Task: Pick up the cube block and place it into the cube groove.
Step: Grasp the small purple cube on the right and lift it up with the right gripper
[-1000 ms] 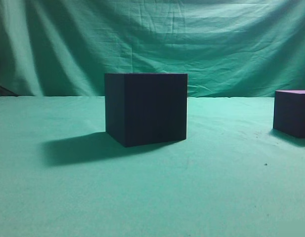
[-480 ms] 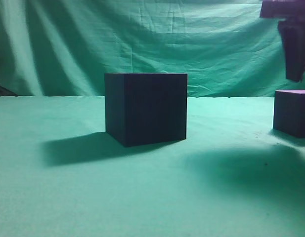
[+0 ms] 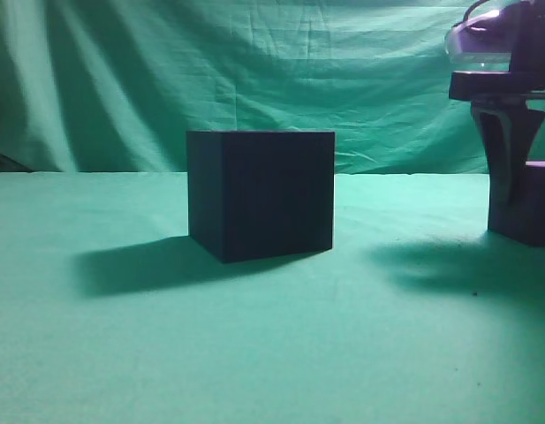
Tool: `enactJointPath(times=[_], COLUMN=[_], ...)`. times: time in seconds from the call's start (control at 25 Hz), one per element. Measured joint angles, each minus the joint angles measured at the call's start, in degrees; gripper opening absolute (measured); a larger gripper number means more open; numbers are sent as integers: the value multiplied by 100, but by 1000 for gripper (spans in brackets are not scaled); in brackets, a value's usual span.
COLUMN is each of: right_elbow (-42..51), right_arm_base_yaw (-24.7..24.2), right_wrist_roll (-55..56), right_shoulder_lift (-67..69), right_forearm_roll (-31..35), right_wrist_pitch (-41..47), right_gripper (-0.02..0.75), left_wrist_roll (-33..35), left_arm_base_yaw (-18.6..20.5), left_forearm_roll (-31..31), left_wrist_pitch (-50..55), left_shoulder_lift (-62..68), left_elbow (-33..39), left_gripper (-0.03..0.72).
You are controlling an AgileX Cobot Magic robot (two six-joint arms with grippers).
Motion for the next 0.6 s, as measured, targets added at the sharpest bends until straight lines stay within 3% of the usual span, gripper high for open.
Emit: enactJointPath(times=[0.08, 0.24, 0.28, 0.44, 0.6], right_elbow=[-13, -279, -431, -1214, -1917], right_arm_base_yaw=[9, 9, 9, 157, 694], right_wrist_roll=[9, 22, 22, -16, -65], right_shoulder_lift=[13, 23, 23, 11, -96], right_forearm_roll=[0, 0, 0, 23, 44], right_wrist_pitch=[2, 295, 422, 1143, 1726], right_gripper=[435, 440, 400, 419, 419], left_wrist_roll=[0, 0, 0, 0, 0], left_arm_base_yaw=[0, 0, 0, 0, 0], left_forearm_roll=[0, 0, 0, 0, 0], left_wrist_pitch=[0, 0, 0, 0, 0], left_shoulder_lift=[0, 0, 0, 0, 0], left_elbow=[0, 0, 0, 0, 0], left_gripper=[0, 0, 0, 0, 0])
